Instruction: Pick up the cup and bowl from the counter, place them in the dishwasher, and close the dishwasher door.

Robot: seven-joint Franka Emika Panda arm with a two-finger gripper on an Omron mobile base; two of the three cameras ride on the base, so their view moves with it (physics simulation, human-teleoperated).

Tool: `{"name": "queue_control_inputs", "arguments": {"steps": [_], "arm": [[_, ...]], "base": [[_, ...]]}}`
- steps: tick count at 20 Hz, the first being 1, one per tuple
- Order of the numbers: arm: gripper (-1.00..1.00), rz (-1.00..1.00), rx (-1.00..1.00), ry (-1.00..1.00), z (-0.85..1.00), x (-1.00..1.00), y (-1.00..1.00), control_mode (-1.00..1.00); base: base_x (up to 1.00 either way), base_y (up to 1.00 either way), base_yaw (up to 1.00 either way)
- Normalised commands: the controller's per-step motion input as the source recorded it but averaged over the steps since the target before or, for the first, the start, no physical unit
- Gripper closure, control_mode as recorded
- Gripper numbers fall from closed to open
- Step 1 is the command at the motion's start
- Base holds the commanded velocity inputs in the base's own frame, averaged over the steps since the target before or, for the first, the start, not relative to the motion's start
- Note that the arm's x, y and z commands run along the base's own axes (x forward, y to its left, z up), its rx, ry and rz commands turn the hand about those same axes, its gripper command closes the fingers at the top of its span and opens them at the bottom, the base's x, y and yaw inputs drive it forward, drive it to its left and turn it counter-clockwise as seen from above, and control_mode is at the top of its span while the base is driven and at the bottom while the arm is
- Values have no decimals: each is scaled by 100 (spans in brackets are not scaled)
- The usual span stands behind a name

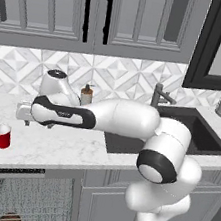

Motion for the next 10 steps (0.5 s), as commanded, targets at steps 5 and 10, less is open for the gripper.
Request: {"name": "queue_control_inputs", "arguments": {"steps": [5,10], "arm": [[-100,-3,3,2,-14,55,42,-100],[-100,-1,0,7,7,41,51,-100]], "base": [[0,0,0],[0,0,0]]}}
